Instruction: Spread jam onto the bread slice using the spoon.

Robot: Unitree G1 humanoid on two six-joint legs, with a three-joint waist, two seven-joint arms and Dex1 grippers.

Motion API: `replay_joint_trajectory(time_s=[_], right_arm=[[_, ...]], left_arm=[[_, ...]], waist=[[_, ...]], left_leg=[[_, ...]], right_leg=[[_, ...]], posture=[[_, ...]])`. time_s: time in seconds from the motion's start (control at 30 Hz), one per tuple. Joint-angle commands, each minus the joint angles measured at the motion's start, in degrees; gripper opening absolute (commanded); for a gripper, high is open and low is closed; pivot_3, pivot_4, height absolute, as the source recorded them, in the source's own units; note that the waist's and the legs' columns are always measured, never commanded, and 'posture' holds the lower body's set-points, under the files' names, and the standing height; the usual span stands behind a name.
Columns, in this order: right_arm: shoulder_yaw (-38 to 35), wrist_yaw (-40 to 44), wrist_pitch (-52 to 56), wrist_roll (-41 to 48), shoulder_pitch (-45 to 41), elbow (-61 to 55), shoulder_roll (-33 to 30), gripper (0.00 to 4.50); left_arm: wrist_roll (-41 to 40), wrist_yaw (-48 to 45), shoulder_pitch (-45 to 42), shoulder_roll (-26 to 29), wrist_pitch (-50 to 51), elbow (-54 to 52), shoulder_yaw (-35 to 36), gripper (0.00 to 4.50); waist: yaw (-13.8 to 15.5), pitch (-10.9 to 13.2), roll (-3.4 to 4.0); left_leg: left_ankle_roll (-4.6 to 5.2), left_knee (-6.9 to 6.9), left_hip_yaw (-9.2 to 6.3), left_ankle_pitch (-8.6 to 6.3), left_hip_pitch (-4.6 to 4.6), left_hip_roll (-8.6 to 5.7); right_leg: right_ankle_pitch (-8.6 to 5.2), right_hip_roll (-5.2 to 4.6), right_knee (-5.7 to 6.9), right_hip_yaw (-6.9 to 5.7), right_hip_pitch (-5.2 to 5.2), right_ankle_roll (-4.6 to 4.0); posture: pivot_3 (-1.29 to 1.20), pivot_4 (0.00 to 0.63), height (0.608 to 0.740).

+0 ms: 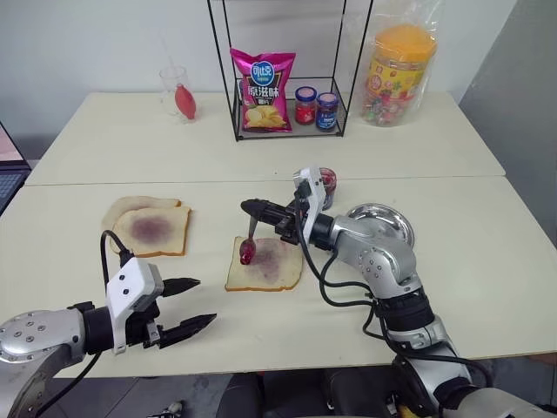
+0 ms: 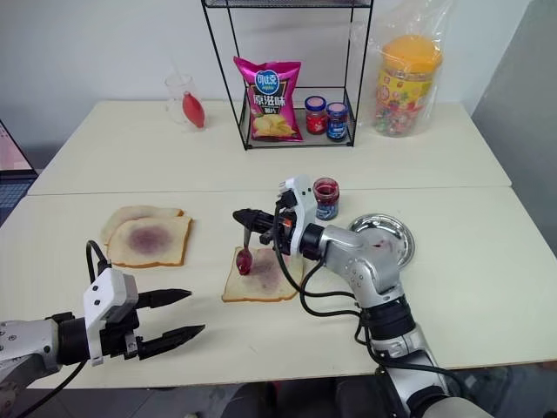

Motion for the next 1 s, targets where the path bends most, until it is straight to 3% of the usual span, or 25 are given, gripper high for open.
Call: replay_joint_trajectory(time_s=[0.03,0.4,0.7,1.0], right_arm=[[-4.5,-3.1,2.9,2.9,-3.2,3.7,2.8,0.02],[-9.2,-8.0,2.1,1.7,-5.9,14.7,7.2,0.02],[-11.5,-7.4,6.1,2.4,-5.9,14.7,2.1,0.02],[-15.9,-8.9,14.4,7.8,-4.9,5.7,-3.0,0.02]], left_arm=[[-0.2,-0.4,-0.1,0.4,-1.0,-0.3,1.4,3.70],[0.1,-0.6,-1.6,0.9,-1.0,0.2,-0.1,3.70],[0.6,-0.5,-1.8,0.8,-1.1,-0.3,-1.3,3.70],[1.0,-0.4,-2.4,0.7,-1.1,-0.5,-2.6,3.70]], waist=[[0.0,0.0,0.00],[-0.1,0.0,0.00],[0.0,0.0,0.00],[0.0,0.0,0.00]], left_leg=[[0.00,0.00,0.00,0.00,0.00,0.00],[0.00,-0.01,0.02,0.00,-0.03,-0.02],[0.00,-0.01,0.02,0.00,-0.03,-0.04],[0.00,-0.01,0.01,0.00,-0.01,-0.06]], right_leg=[[0.00,0.00,0.00,0.00,0.00,0.00],[0.00,0.01,-0.02,0.00,0.00,0.00],[0.00,0.00,-0.02,-0.01,0.00,0.00],[0.00,-0.02,-0.04,-0.01,0.05,0.00]], posture=[[0.00,0.150,0.740],[0.00,0.150,0.740],[0.00,0.150,0.740],[0.00,0.150,0.740]])
